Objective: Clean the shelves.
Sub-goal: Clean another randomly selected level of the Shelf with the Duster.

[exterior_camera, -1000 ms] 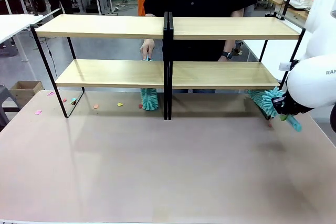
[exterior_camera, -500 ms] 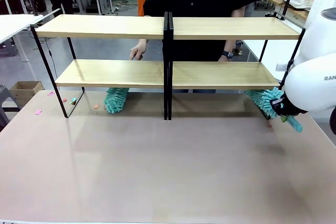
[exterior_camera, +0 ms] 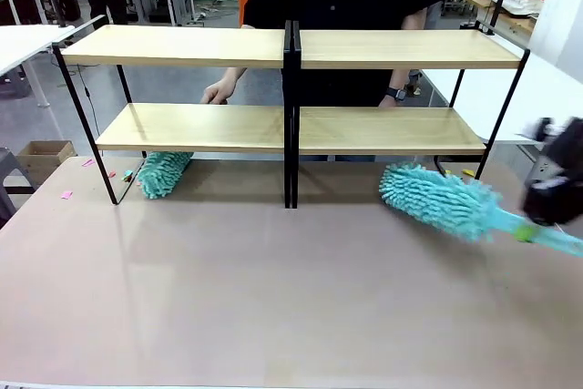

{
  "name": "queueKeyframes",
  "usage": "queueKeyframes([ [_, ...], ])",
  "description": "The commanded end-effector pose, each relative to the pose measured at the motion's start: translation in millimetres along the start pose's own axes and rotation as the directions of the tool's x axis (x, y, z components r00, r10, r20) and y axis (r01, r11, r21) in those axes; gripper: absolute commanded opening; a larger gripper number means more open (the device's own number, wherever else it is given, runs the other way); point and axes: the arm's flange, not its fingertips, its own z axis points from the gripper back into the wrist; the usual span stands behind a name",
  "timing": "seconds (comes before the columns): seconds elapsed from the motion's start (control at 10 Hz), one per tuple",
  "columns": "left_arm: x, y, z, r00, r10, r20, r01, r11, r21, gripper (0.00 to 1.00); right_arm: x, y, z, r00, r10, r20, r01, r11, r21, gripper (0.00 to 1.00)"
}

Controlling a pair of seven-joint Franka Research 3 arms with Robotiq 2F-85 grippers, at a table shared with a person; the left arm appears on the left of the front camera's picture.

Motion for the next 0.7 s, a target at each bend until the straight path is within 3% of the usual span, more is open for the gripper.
queueKeyframes([
  [0.0,-1,0,-1,1.000,0.002,0.005,-0.002,1.000,-0.008,1.00,-94,-39,15,0.987,0.080,-0.140,-0.063,0.991,0.119,0.12],
  [0.1,-1,0,-1,1.000,0.002,0.005,-0.002,1.000,-0.008,1.00,-117,-61,37,0.959,0.172,-0.227,-0.129,0.973,0.191,0.12],
  [0.3,-1,0,-1,1.000,0.002,0.005,-0.002,1.000,-0.008,1.00,-143,-101,77,0.960,0.233,-0.157,-0.169,0.926,0.338,0.12],
  [0.6,-1,0,-1,1.000,0.002,0.005,-0.002,1.000,-0.008,1.00,-147,-143,102,0.966,0.253,-0.053,-0.212,0.891,0.402,0.12],
])
